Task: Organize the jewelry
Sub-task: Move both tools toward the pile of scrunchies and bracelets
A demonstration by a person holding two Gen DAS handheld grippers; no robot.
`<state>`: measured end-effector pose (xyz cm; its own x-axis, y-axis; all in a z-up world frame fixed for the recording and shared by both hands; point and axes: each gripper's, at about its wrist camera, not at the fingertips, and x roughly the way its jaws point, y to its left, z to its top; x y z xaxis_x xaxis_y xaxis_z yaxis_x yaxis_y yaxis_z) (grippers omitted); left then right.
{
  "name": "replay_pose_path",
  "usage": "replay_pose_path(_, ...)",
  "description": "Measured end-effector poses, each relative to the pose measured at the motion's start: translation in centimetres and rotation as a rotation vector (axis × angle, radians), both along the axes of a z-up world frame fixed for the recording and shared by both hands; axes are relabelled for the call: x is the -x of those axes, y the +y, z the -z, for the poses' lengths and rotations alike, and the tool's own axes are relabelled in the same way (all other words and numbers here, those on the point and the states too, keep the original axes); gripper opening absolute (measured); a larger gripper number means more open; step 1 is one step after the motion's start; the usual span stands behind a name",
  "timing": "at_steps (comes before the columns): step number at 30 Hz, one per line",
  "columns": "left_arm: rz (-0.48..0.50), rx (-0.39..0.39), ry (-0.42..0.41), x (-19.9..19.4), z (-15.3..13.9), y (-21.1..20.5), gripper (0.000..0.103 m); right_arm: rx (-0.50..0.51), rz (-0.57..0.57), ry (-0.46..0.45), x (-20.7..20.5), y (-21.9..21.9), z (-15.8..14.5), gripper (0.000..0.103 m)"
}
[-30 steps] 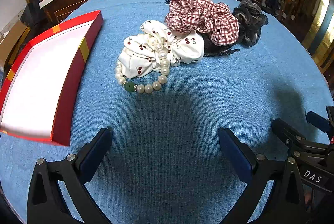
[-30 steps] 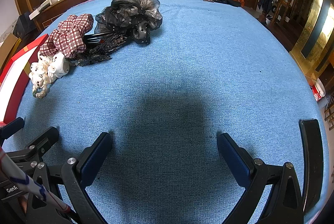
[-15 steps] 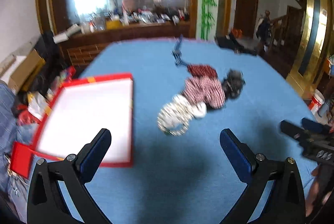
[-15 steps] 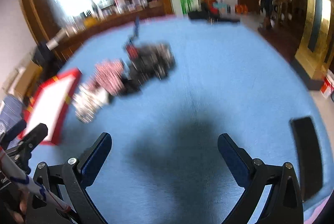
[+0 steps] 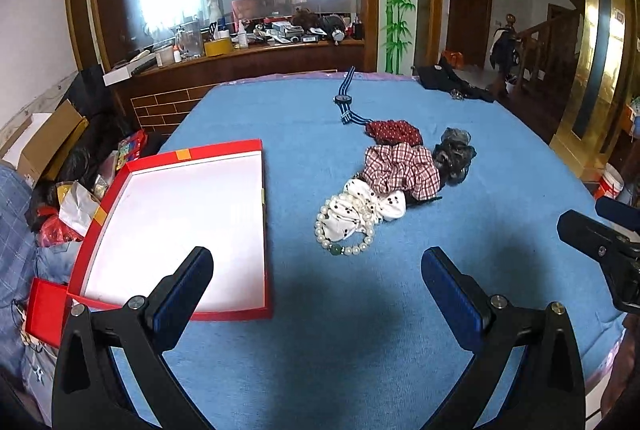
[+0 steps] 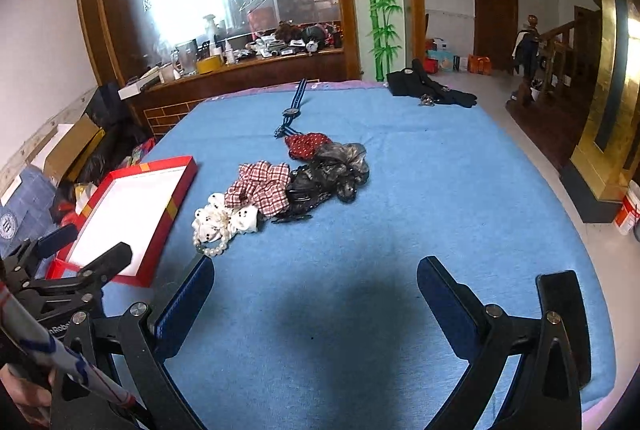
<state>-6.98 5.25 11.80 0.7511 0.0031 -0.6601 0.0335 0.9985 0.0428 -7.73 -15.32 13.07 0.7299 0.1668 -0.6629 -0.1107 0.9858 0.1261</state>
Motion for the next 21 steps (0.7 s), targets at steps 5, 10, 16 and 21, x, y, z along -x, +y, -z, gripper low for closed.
replay_pose_path(5,-0.002,0.004,0.016,-0.4,0.5,0.2,0.103,0.0,-0.006,0.014,-0.3,0.3,0.4,0.103)
replay_pose_path(10,0.001,0.006,0.027,-0.6,0.9,0.2,0.103,-0.004,-0.008,0.026,-0.5,0.3,0.7,0.103)
replay_pose_path(16,0.001,0.009,0.037,-0.8,1.1,0.4,0.103,0.002,-0.008,0.03,-0.7,0.4,0.8,0.103)
replay_pose_path(21,0.003,0.008,0.048,-1.1,1.4,0.3,0.103,-0.002,-0.006,0.038,-1.0,0.4,0.9,0.103)
